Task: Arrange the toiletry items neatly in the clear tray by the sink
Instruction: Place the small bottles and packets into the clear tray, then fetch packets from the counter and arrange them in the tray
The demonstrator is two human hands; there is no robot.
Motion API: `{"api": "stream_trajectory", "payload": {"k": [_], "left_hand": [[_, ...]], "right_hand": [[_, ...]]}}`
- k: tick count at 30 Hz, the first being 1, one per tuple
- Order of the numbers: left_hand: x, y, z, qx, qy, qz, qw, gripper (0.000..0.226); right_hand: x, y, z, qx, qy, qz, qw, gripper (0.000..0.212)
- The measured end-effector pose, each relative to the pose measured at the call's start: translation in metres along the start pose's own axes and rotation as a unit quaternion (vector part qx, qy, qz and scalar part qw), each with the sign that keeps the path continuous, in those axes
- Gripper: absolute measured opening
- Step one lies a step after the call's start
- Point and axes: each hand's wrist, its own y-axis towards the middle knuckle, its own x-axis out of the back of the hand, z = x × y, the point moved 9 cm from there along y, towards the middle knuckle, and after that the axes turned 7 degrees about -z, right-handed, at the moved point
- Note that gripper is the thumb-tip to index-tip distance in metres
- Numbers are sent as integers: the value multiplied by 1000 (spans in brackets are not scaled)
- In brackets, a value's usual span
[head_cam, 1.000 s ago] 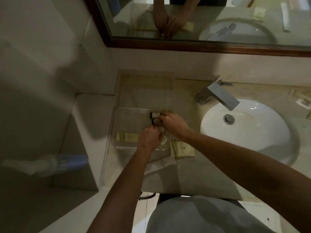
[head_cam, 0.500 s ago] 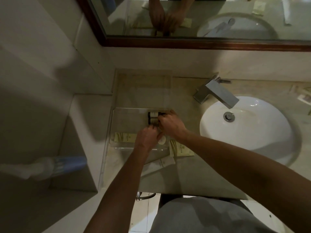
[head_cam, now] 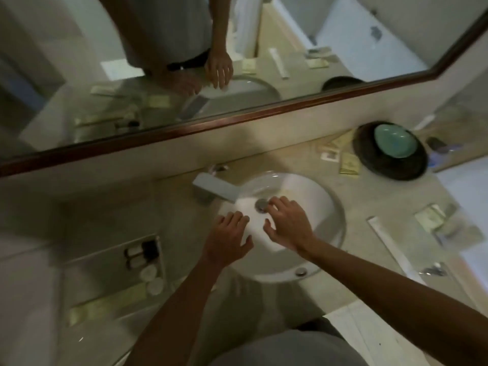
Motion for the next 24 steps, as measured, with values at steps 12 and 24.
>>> {"api": "stream_trajectory", "payload": {"k": [12,24], "left_hand": [[-162,252,-188,-36,31,130,990,45],[-227,334,-135,89,149,134,976,37]], "right_hand": [[25,-82,-313,-233,-32,65,970,26],[-16,-74,-403,-192,14,126,973,36]]}}
